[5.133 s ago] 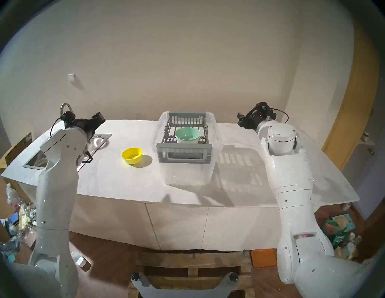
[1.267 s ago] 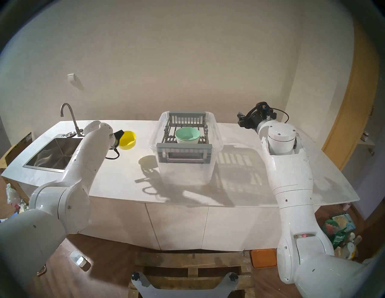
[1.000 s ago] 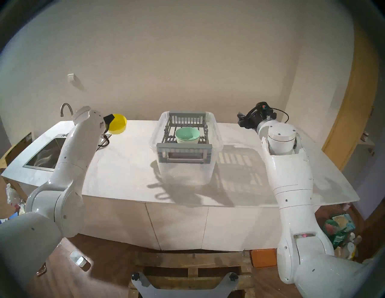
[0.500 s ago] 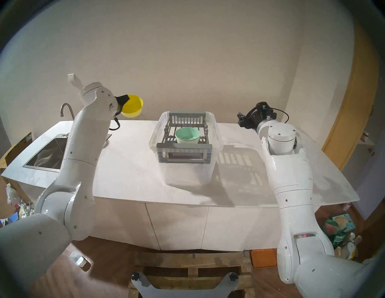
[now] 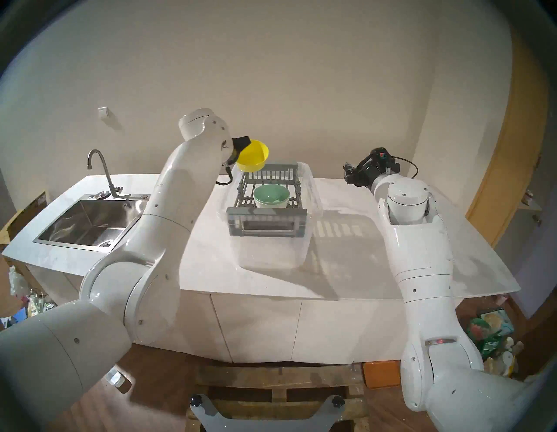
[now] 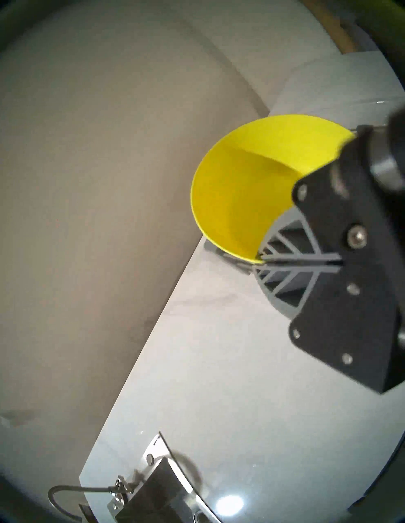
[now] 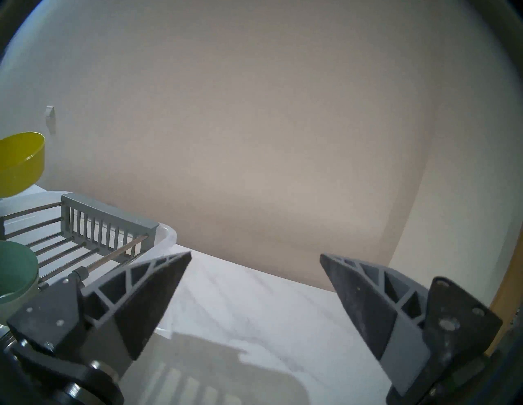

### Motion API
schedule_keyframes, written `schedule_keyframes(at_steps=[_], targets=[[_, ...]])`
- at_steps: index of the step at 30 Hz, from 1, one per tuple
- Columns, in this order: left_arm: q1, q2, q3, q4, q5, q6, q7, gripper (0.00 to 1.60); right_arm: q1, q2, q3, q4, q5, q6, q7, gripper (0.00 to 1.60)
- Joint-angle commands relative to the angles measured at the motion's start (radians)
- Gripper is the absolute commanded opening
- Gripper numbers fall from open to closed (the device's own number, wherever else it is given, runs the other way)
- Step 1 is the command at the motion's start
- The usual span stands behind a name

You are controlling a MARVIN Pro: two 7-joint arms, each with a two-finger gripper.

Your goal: Place the plate or bowl neatly into the plate slot of the drying rack

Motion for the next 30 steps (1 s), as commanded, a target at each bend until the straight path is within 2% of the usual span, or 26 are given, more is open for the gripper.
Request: schedule_keyframes(at_steps=[1, 10, 30], targets=[[-0.045, -0.011, 0.007, -0.021, 0.0, 0.007, -0.006, 0.0, 0.026, 0.0, 0.004, -0.023, 0.003, -0.018, -0.001, 1.6], [0.045, -0.024, 0.017, -0.153, -0.012, 0.065, 0.044, 0.0, 0.026, 0.0, 0.004, -0.023, 0.003, -0.018, -0.001, 1.6], [0.123, -0.069, 0.031, -0.268, -0.085, 0.149, 0.082, 0.0, 0.026, 0.0, 0.004, -0.023, 0.003, -0.019, -0.001, 1.6]])
